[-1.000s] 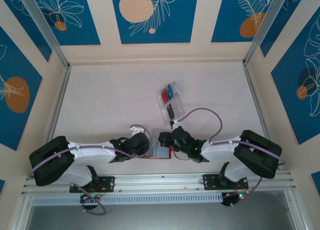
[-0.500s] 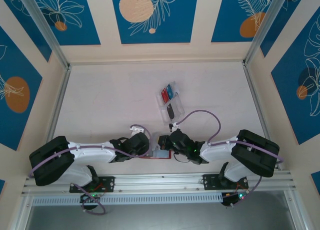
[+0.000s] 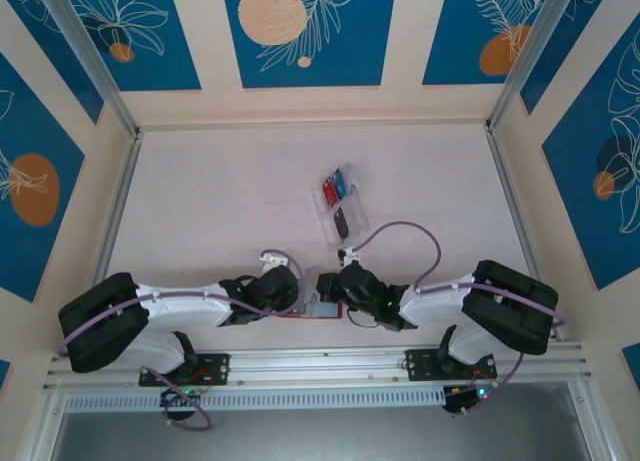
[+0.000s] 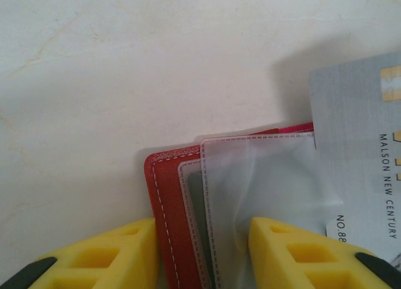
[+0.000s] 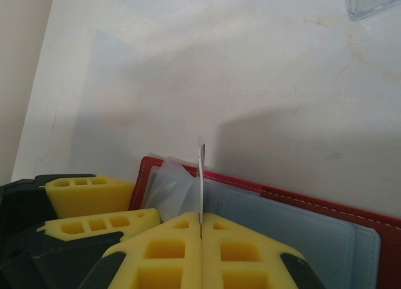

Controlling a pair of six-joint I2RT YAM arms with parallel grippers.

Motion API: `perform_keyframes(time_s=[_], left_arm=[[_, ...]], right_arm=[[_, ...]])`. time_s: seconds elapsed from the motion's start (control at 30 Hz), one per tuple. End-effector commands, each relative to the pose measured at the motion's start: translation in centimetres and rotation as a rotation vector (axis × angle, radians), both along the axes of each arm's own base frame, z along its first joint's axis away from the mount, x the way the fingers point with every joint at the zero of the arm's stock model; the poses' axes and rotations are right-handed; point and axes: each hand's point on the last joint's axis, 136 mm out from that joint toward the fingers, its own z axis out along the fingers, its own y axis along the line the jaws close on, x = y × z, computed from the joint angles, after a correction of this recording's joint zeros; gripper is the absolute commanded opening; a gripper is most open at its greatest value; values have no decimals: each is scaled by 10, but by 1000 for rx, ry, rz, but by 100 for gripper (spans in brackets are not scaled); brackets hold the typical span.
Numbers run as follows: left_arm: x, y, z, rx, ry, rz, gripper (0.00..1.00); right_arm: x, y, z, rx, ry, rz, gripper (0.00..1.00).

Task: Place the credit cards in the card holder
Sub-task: Insert the credit card into the card slot.

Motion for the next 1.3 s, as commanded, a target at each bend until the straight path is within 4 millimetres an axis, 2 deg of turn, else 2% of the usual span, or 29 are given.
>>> perform_keyframes(time_s=[0.0, 0.57, 0.83, 1.27], left_arm=[[-24, 15, -28, 70, 115, -38, 41], [-24, 14, -28, 73, 117, -39, 41], [-24, 14, -29, 71, 119, -37, 41], [-25, 14, -30, 76, 121, -39, 41]], right_arm=[[0, -7, -8, -53, -16, -15, 0], [1, -12, -5, -85, -44, -6, 0], [0, -7, -2, -95, -63, 31, 0], [-4, 8, -9, -23, -14, 55, 0]])
